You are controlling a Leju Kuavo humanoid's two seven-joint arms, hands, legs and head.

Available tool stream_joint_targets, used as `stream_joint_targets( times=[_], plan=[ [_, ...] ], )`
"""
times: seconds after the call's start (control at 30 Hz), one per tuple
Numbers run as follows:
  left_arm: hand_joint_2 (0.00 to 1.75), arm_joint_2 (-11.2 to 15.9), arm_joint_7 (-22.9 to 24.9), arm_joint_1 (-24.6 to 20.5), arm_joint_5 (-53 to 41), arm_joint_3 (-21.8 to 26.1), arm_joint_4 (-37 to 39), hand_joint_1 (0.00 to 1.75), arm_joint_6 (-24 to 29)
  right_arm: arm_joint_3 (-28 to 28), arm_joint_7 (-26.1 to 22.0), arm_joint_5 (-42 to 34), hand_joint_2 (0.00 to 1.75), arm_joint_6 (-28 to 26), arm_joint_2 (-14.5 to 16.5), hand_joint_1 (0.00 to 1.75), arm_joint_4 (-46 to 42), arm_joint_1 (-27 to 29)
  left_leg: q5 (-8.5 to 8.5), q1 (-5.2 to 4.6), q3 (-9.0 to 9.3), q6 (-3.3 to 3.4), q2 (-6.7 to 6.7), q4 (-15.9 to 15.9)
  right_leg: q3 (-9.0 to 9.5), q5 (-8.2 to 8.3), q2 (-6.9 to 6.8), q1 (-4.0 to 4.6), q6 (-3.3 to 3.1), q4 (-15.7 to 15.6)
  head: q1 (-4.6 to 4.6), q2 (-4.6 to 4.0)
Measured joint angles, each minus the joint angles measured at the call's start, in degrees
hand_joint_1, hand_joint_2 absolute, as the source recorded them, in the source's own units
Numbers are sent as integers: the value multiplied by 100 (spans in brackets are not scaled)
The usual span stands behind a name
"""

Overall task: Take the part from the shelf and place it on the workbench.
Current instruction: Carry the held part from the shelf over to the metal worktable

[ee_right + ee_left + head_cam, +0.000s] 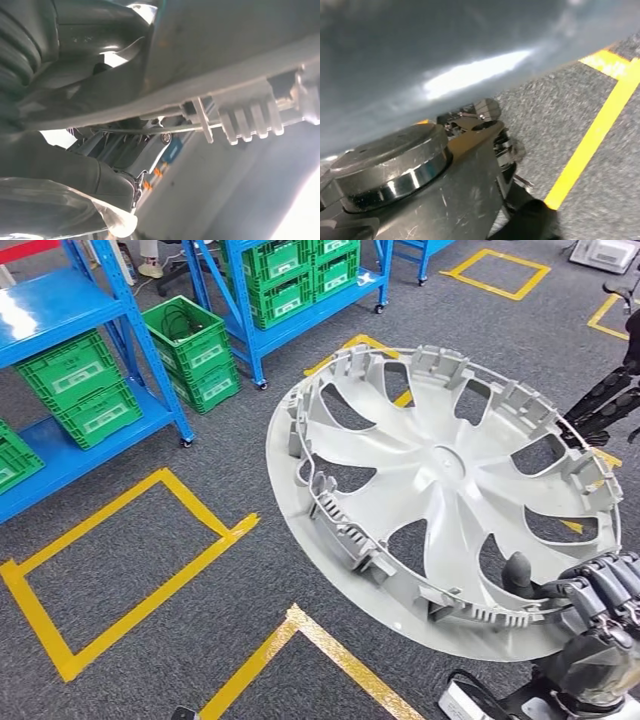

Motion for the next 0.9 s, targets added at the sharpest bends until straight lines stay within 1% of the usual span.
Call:
stream_joint_targets(
  times=[0.03, 0.07, 0.1, 0.13, 0.17, 0.2, 0.23, 0.27, 0.3, 0.37, 0.4, 0.43, 0.47, 0.5, 0.53, 0.57, 0.6, 0.63, 0.67, 0.7, 0.73, 0.77, 0.8, 0.83, 0.87, 0.9],
  plan=[
    [0, 0, 4, 4, -9, 0, 0, 0, -2, 1, 1, 44, 175, 0, -2, 175, 0, -31, 1, -3, -18, 5, 85, 11, -166, -185, -67, -9, 25, 384, 8, 1],
    [0, 0, 8, 7, -17, 0, 0, 0, -4, 2, 1, 79, 175, 0, -3, 175, 0, -50, -2, -5, -35, 3, 167, 25, -279, -287, -98, -19, 52, 670, 9, 1],
    [0, -1, 8, 4, -21, 0, 0, 0, -5, 1, 1, 102, 175, 0, -4, 175, -1, -56, -7, -3, -48, -4, 243, 40, -290, -284, -120, -30, 76, 762, 9, 1],
    [0, -2, 8, -1, -23, 0, 0, 0, -6, 1, 1, 118, 175, 0, -6, 175, -1, -57, -17, 2, -58, -20, 310, 60, -184, -186, -149, -43, 97, 630, 9, 1],
    [0, -3, 8, -6, -25, 0, 0, 0, -6, 1, 1, 126, 175, 0, -8, 175, -3, -60, -37, 9, -64, -48, 372, 92, 41, -24, -217, -56, 116, 283, 9, 0],
    [0, -2, 8, -10, -25, 0, 0, 0, -6, 2, 1, 130, 175, 0, -11, 175, -5, -68, -66, 8, -73, -86, 428, 135, 280, 76, -327, -52, 121, -100, 11, -1],
    [0, 0, 8, -13, -25, 0, 0, 0, -6, 6, 1, 132, 175, 0, -14, 175, -11, -77, -104, 0, -87, -128, 473, 193, 481, 150, -407, -50, 99, -419, 9, 0],
    [0, 3, 8, -17, -25, 0, 0, 0, -6, 9, 1, 135, 175, 0, -16, 175, -20, -85, -134, -9, -99, -165, 511, 241, 603, 169, -460, -41, 59, -610, 5, 0],
    [0, 6, 8, -20, -24, 0, 0, 0, -6, 13, 1, 139, 175, 0, -18, 175, -27, -90, -152, -20, -105, -195, 546, 274, 628, 142, -460, -25, 7, -652, 1, 0],
    [0, 7, 8, -27, -23, 0, 0, 0, -5, 17, 1, 155, 175, 0, -20, 175, -40, -89, -166, -8, -95, -234, 600, 290, 606, 167, -351, -22, -89, -637, -5, 0],
    [0, 7, 8, -30, -22, 0, 0, 0, -5, 20, 1, 162, 175, 0, -21, 175, -46, -89, -215, 5, -100, -264, 551, 332, 592, 183, -306, -27, -125, -639, -8, 0],
    [0, 7, 8, -31, -20, 0, 0, 0, -4, 24, 1, 171, 175, 0, -21, 175, -52, -91, -326, 20, -148, -294, 449, 467, 580, 201, -260, -36, -159, -644, -12, 0],
    [0, 7, 8, -28, -17, 0, 0, 0, -4, 28, 1, 175, 175, 0, -21, 175, -57, -92, -498, 33, -247, -323, 318, 720, 567, 218, -215, -45, -188, -649, -19, 0],
    [0, 7, 8, -21, -16, 0, 0, 0, -4, 32, 1, 179, 175, 0, -21, 175, -60, -95, -708, 39, -402, -342, 191, 1096, 549, 229, -167, -43, -207, -649, -24, -1],
    [0, 7, 8, -10, -15, 0, 0, 0, -5, 34, 1, 182, 175, 0, -21, 175, -60, -96, -900, 41, -586, -345, 124, 1513, 533, 238, -111, -38, -221, -648, -26, 0],
    [0, 6, 8, 3, -15, 0, 0, 0, -5, 34, 1, 182, 175, 0, -21, 175, -60, -95, -1013, 42, -738, -339, 98, 1845, 521, 246, -48, -30, -231, -647, -26, 0],
    [0, 5, 8, 12, -15, 0, 0, 0, -5, 34, 1, 182, 175, 0, -21, 175, -60, -95, -1014, 40, -817, -322, 87, 2000, 514, 253, 19, -20, -237, -647, -26, 0],
    [0, 4, 8, 17, -15, 0, 0, 0, -6, 34, 1, 182, 175, 0, -21, 175, -60, -94, -895, 35, -793, -293, 70, 1923, 513, 260, 91, -9, -240, -647, -26, 0],
    [0, 3, 8, 16, -15, 0, 0, 0, -6, 35, 0, 182, 175, 0, -21, 175, -61, -95, -685, 27, -673, -250, 31, 1631, 517, 267, 163, 0, -239, -647, -25, -1],
    [0, 9, 8, 15, -15, 0, 1, 0, -5, 36, 0, 181, 175, 0, -21, 175, -63, -95, -447, 14, -503, -191, -73, 1223, 518, 276, 226, -1, -237, -651, -25, -1],
    [0, 17, 8, 14, -15, 0, 1, 0, -5, 37, 0, 182, 175, 0, -21, 175, -63, -99, -274, 4, -346, -128, -194, 845, 513, 287, 286, 6, -226, -649, -22, 0],
    [0, 27, 8, 12, -15, 0, 2, 0, -5, 38, 0, 181, 175, 0, -21, 175, -64, -104, -176, -11, -232, -73, -292, 562, 495, 304, 344, -2, -205, -650, -27, 0],
    [0, 35, 17, 9, -16, 0, 2, 0, -8, 39, 1, 180, 175, 0, -21, 175, -65, -104, -152, -23, -176, -27, -354, 405, 466, 324, 397, -16, -176, -653, -34, 0],
    [0, 37, 46, 3, -18, -1, 2, 0, -16, 39, 1, 179, 175, 0, -21, 175, -65, -104, -170, -31, -163, -3, -336, 351, 439, 349, 454, -23, -135, -662, -40, 1],
    [0, 35, 108, -4, -20, -1, 2, 0, -28, 40, 1, 176, 175, 0, -21, 175, -66, -101, -156, -36, -147, 3, -282, 286, 417, 376, 507, -31, -91, -682, -47, 0],
    [0, 31, 193, -8, -22, -1, 2, 0, -46, 40, 1, 172, 175, 0, -23, 175, -64, -94, -123, -24, -124, -7, -216, 219, 384, 378, 481, -26, -65, -675, -45, 1]
  ],
)
